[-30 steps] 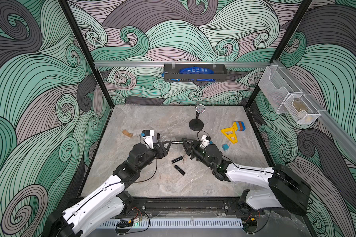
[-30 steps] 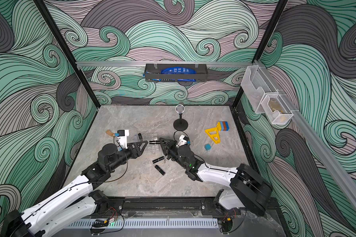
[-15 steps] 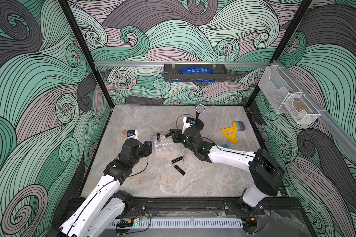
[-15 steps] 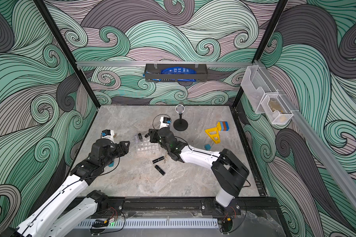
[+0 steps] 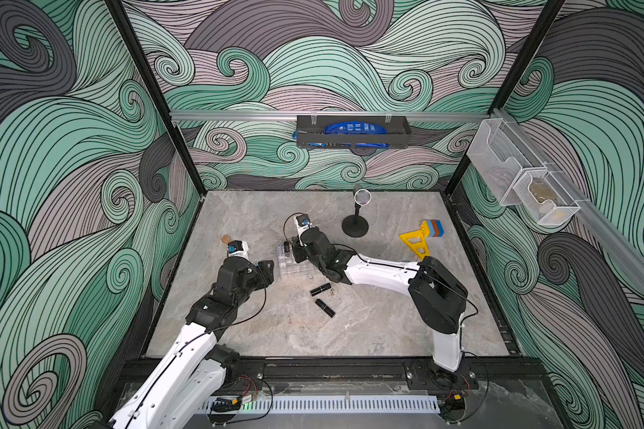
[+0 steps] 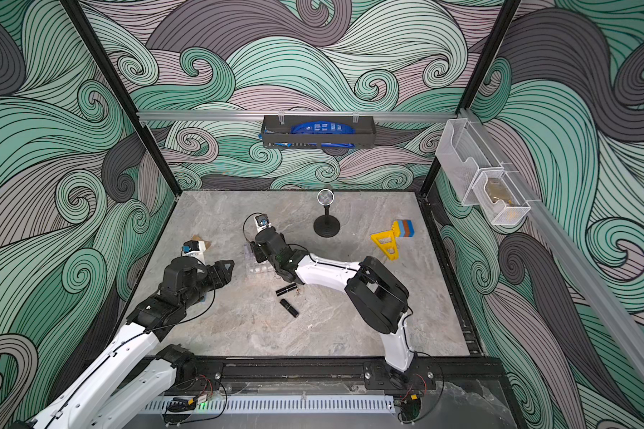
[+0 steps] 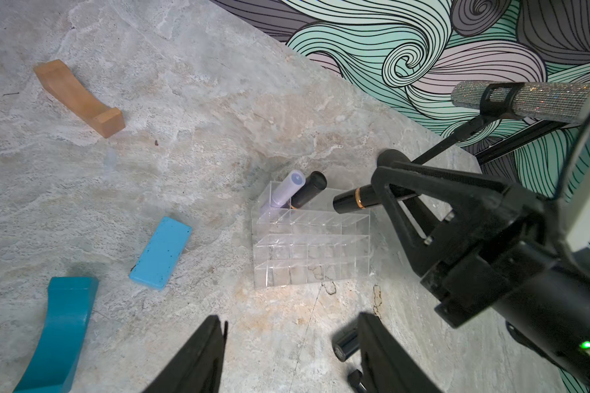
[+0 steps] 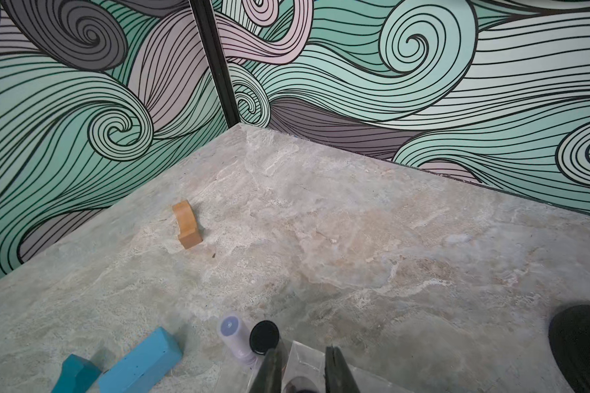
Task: Arrange the lipsticks in the organizer
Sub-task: Place the lipstick in the storage box.
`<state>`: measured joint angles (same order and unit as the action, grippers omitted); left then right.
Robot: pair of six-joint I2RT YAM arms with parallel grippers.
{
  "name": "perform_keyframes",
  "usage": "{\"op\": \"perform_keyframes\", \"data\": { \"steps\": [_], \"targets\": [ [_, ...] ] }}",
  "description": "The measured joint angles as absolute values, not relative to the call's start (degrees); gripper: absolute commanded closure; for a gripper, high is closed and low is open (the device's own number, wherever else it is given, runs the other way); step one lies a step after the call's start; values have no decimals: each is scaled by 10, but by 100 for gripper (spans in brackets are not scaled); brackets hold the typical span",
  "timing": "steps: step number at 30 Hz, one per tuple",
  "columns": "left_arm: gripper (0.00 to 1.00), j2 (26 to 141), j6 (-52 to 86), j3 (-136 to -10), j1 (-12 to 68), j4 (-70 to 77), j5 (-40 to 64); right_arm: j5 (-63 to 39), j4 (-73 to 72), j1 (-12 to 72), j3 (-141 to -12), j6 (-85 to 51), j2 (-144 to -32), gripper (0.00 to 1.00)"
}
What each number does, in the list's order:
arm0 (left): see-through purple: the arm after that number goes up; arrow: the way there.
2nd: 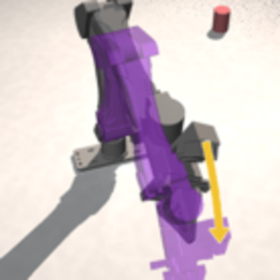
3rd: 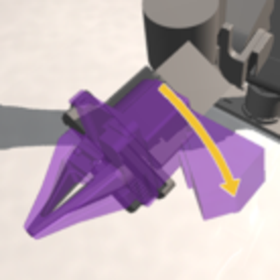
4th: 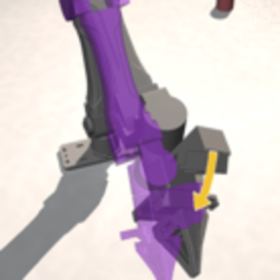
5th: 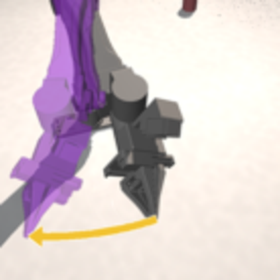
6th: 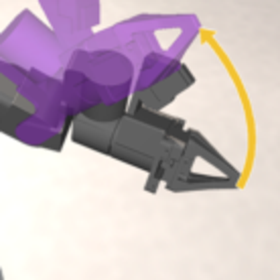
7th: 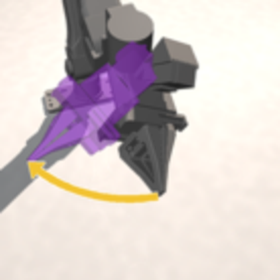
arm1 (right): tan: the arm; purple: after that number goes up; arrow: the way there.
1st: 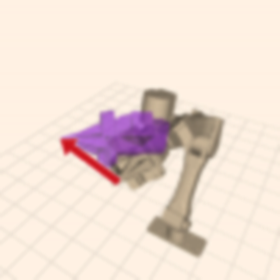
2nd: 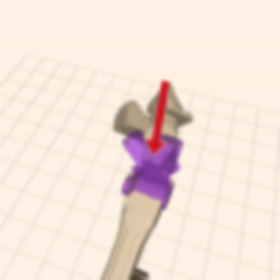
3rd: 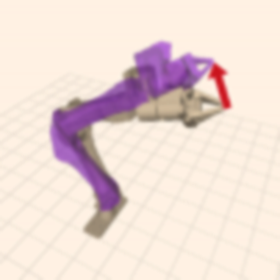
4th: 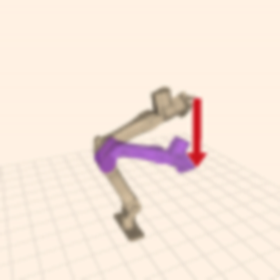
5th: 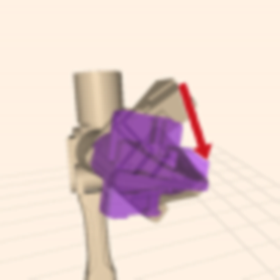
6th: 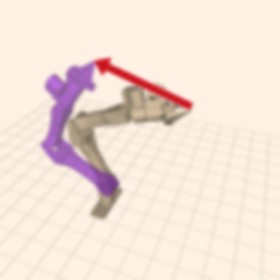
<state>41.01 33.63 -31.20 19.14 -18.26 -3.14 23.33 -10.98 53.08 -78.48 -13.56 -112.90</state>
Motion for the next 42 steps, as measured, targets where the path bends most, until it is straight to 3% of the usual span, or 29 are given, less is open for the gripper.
{"op": "perform_keyframes", "data": {
  "steps": [24, 35, 42],
  "targets": [
    [37, 410, 337, -306, 183, -179, -17, 235, -122, 527, -819, -95, -1217, 92],
    [38, 410, 337, -306, 182, -179, -5, 230, -100, 527, -839, -94, -1220, 66],
    [39, 409, 335, -319, 182, -186, 23, 219, -79, 527, -842, -96, -1199, 61]
  ]
}}
